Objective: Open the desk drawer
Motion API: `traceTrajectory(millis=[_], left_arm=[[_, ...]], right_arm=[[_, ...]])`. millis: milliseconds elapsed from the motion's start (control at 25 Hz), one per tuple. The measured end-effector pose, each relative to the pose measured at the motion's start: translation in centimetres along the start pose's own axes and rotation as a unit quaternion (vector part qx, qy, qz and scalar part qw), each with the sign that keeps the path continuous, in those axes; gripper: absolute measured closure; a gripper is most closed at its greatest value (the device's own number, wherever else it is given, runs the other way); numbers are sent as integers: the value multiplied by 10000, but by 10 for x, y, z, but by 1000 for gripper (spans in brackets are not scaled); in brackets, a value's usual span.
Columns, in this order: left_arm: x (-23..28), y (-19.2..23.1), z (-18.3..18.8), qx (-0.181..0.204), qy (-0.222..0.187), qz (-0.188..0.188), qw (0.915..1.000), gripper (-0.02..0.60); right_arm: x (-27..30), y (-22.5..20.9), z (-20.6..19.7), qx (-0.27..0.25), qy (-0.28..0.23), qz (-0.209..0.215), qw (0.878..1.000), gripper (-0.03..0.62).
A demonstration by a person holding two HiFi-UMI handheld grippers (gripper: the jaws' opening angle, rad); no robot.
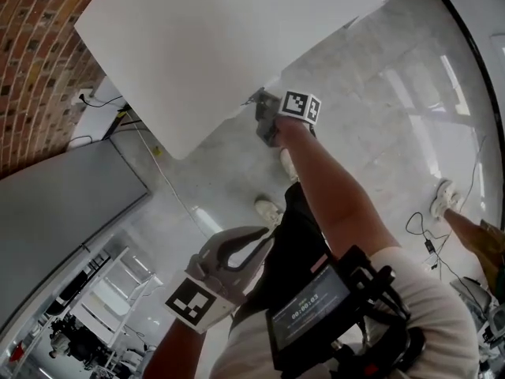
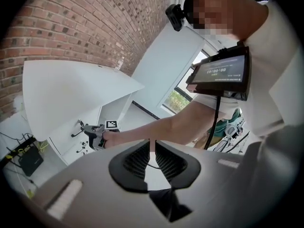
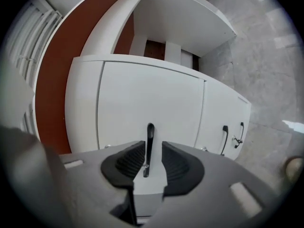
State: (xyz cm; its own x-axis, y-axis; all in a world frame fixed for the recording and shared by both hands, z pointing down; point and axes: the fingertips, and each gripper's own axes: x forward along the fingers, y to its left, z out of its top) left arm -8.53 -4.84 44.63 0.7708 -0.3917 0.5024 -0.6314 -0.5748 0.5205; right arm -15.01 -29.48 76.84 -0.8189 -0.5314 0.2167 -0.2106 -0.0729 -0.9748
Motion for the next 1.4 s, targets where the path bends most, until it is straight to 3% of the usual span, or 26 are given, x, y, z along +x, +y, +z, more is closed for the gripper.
traceTrajectory(millis=[400, 1400], left_arm=[[10, 4, -9, -92, 67, -1, 9999, 540], [8, -42, -21, 41, -115, -120, 9999, 540]], right_arm=[[6, 9, 2, 199, -180, 365, 9990, 568], [-85, -11, -32, 418, -167, 10, 9990, 576]])
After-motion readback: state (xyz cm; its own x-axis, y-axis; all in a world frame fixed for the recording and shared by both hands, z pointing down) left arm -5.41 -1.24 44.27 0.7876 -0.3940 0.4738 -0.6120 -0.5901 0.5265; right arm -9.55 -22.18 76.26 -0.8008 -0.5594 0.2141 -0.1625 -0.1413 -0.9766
